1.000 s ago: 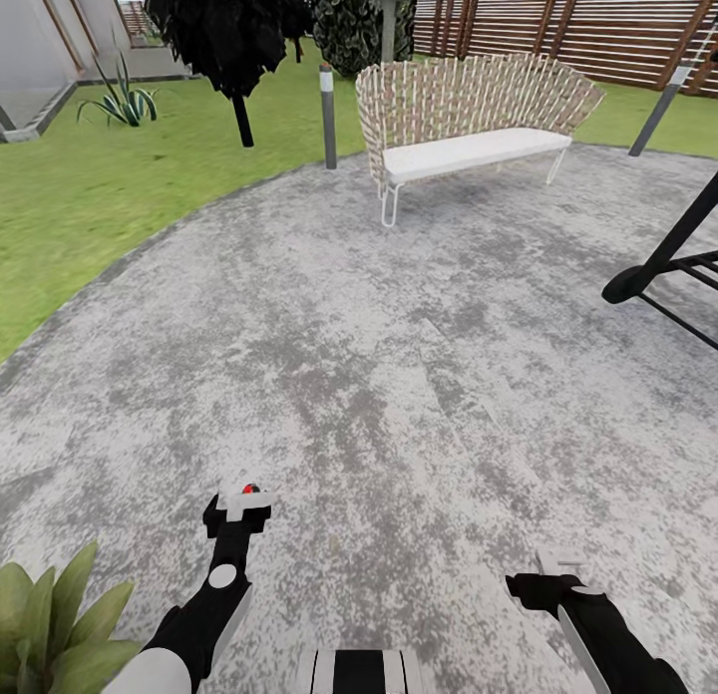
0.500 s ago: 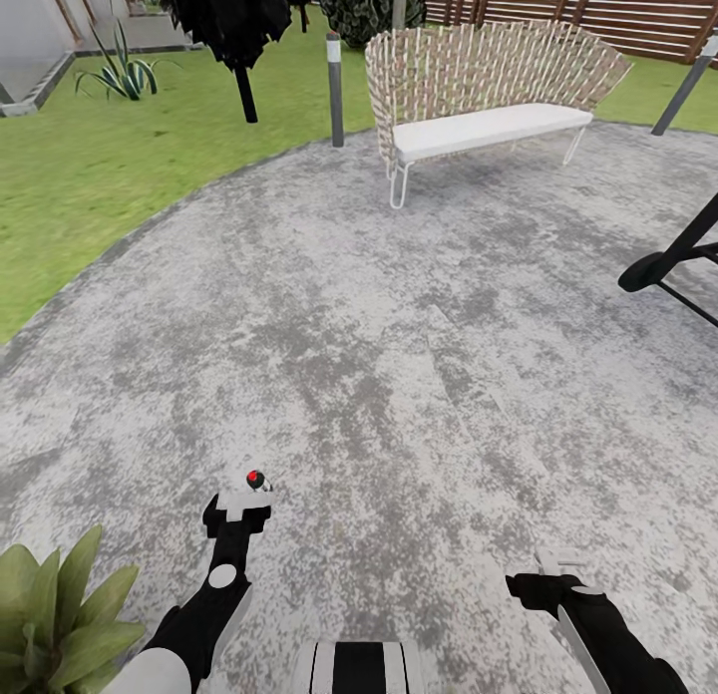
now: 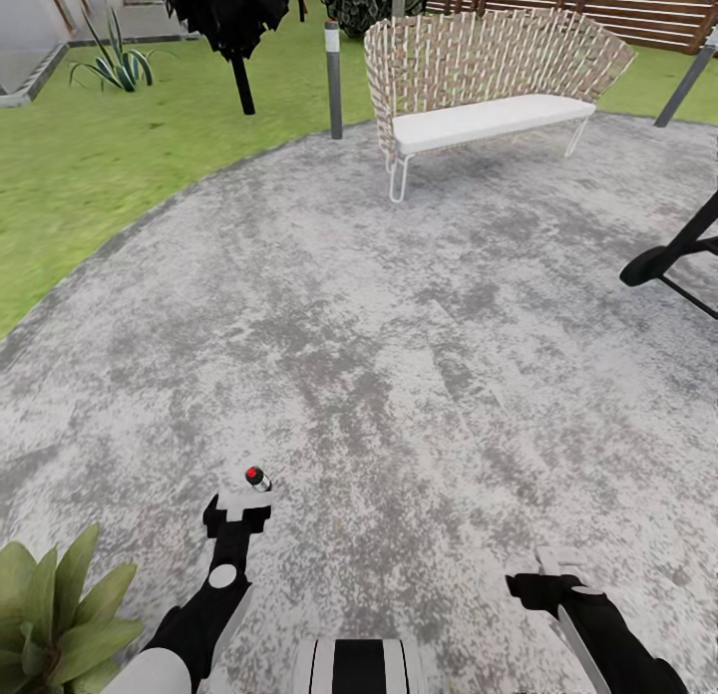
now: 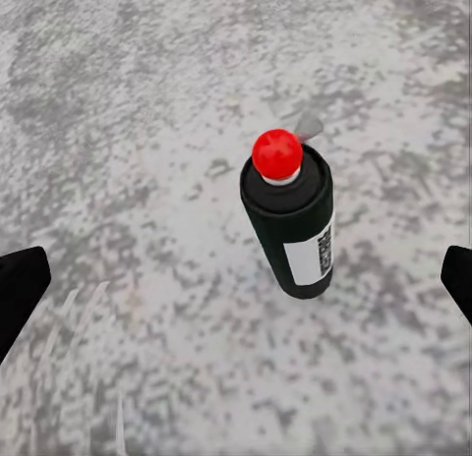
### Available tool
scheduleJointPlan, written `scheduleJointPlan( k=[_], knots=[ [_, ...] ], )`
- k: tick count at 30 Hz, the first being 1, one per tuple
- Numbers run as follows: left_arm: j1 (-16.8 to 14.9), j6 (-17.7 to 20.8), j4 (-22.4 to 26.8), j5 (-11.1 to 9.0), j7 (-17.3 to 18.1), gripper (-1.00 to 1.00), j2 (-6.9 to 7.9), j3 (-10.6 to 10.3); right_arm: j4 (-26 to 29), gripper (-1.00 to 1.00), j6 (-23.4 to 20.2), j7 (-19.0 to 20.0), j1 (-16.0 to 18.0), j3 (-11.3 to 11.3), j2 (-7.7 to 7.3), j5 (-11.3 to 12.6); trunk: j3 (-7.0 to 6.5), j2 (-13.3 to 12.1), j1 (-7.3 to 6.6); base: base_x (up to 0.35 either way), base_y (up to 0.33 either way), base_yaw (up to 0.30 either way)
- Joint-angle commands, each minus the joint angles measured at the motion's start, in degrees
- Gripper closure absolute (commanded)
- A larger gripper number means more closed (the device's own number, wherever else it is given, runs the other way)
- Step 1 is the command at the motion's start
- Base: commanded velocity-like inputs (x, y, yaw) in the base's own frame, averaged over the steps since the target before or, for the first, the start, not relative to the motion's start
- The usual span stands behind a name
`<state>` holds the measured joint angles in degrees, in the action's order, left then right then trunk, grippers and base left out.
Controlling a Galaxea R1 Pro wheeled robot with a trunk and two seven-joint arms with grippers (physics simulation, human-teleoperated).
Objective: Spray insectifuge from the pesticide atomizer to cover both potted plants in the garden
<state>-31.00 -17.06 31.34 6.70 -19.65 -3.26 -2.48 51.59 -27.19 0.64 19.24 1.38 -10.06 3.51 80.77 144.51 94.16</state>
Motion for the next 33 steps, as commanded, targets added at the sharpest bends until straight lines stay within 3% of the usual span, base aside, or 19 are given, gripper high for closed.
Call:
scheduleJointPlan(
  k=[1,8,33],
  knots=[
    [0.0,0.0,-0.1,0.6,-0.6,-1.00,0.01,-0.2,0.1,-1.00,-0.3,0.1,0.0,0.1,-0.02,0.4,0.04,0.0,-0.01,0.000,0.000,-0.139],
    [0.0,0.0,-0.1,0.6,-0.6,-1.00,0.01,-0.2,0.1,-1.00,-0.3,0.1,0.0,0.2,0.03,0.4,0.04,0.0,-0.01,0.000,0.000,-0.126],
    [0.0,0.0,-0.1,0.6,-0.6,-1.00,0.04,-0.2,0.1,-1.00,-0.3,0.1,0.0,0.1,0.04,0.4,0.04,0.0,-0.01,0.012,0.050,-0.002]
  ],
)
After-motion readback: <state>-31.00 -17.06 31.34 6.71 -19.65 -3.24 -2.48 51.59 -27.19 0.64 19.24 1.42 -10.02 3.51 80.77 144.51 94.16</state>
